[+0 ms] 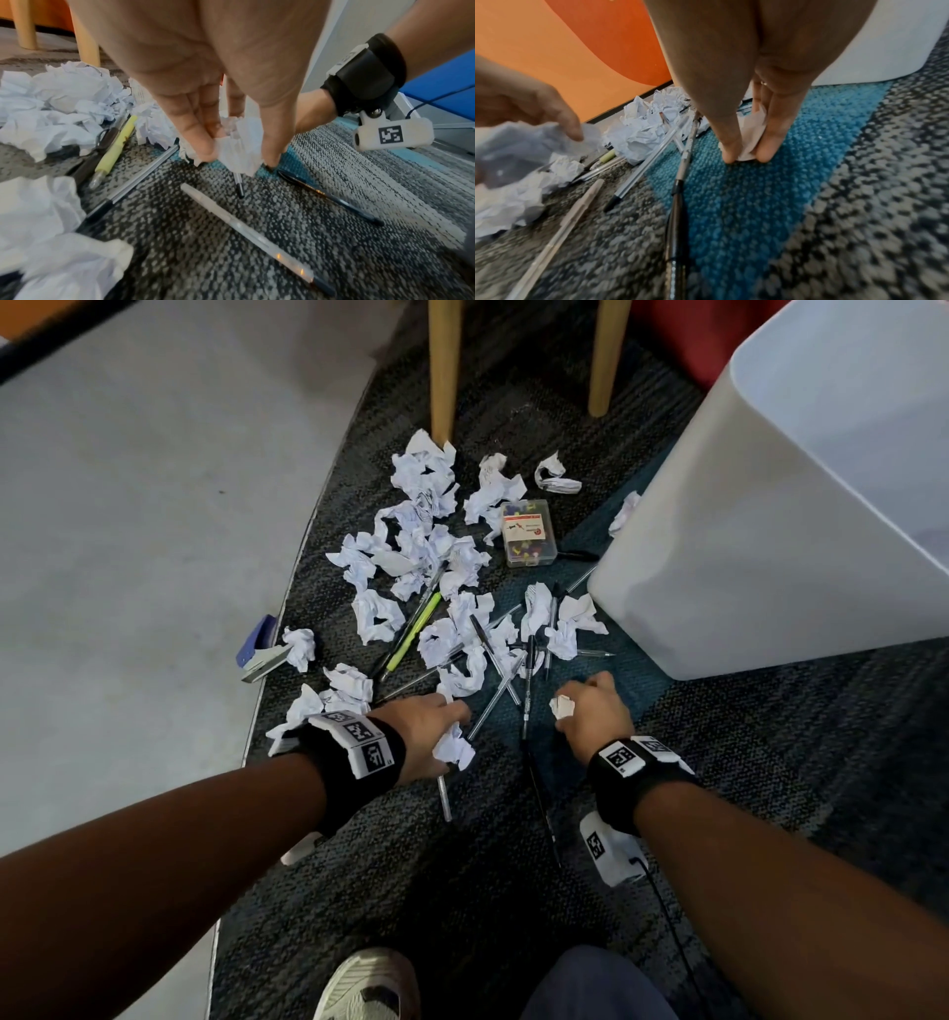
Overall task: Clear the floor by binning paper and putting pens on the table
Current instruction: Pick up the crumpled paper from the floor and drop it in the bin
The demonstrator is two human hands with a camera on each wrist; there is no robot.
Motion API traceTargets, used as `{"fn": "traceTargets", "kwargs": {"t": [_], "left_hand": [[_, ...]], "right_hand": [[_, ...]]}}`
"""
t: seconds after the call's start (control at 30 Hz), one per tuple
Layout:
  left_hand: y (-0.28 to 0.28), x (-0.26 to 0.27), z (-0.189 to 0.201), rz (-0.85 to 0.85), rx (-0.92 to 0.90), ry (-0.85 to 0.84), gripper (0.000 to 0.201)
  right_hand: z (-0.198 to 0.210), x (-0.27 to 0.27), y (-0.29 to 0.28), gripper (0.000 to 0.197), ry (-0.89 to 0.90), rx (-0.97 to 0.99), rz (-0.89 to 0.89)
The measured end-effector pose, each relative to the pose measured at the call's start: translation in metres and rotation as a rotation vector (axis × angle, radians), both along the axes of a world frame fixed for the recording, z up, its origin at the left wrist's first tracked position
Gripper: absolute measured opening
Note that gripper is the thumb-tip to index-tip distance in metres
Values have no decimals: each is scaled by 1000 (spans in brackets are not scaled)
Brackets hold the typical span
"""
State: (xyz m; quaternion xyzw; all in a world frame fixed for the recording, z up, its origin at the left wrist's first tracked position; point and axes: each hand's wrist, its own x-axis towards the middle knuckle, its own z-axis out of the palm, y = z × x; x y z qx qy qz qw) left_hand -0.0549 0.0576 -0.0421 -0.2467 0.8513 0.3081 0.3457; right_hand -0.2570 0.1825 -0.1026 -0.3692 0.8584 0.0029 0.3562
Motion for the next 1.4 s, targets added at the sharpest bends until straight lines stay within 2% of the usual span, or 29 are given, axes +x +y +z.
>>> {"fn": "traceTargets", "kwargs": {"t": [0.23, 0.4, 0.53, 0.63, 0.77, 0.9, 1.1, 1.23, 1.4], "left_hand": [[-10, -24, 36, -11, -65, 119, 59], [-27, -65, 101, 5, -139, 343, 59], [-45, -94, 168, 39, -209, 629, 54], [-52, -117, 214, 62, -230, 823, 50], [-51, -157, 246, 57, -208, 960, 48], [-47, -194, 244, -2, -268, 966, 50], [-36, -221, 226, -9, -273, 859, 52], [-33, -227, 214, -35, -357, 725, 49], [-31, -231, 205, 28, -358, 666, 58]], "right_hand": [[0, -3, 0, 13, -2, -29, -22], [17, -3, -3, 11, 2, -87, -108], [59, -7, -6, 8, -36, -339, -242], [101, -21, -8, 15, -73, -458, -260], [158, -42, -8, 20, -64, -598, -269], [205, -59, 1, 17, -41, -740, -309], [251, -65, 16, 16, -79, -840, -365], [269, -77, 21, 12, -123, -974, -448], [272, -96, 20, 14, 21, -1047, -520]]}}
